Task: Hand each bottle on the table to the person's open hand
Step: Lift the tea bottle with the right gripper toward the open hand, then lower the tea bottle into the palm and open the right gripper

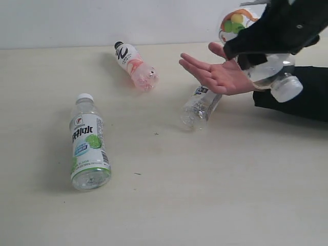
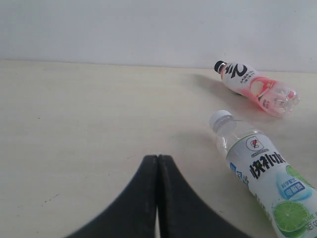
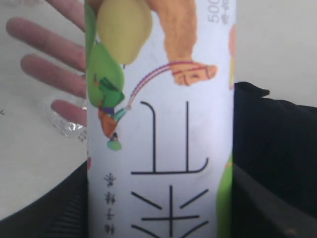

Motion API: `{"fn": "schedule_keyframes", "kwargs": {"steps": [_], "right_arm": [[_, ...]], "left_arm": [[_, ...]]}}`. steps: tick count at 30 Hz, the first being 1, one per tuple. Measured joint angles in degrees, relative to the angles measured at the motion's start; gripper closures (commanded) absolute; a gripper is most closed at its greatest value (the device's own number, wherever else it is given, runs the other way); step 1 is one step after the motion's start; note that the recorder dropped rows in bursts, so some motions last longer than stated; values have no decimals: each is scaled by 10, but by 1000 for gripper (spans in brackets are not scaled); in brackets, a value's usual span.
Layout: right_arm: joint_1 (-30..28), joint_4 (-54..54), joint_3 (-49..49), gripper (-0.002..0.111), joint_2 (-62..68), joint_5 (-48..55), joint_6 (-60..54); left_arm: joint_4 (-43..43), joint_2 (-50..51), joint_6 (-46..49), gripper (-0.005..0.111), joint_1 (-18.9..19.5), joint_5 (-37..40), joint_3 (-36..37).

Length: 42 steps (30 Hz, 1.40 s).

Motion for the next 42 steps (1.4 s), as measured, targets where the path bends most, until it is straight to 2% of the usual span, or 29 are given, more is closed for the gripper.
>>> {"fn": "schedule_keyframes", "kwargs": {"steps": [5,9,15,24,33,39,42], "right_arm": [[-1,27,-134,108,126,62,-6],[-12,49,-198,108,183,91,-7],[-28,53,-212,108,231,107,-8],[-30,55,-212,106,237,105,-8],[-30,55,-212,82,237,105,-8],[-30,54,-212,50,238,105,-11],[-30,54,-212,27,238,105,-18]], "left_arm": [[0,0,0,107,0,0,0],[0,0,0,107,0,0,0],[0,0,0,107,0,0,0],[0,0,0,107,0,0,0],[0,0,0,107,0,0,0],[0,0,0,107,0,0,0],[0,0,0,107,0,0,0]]}}
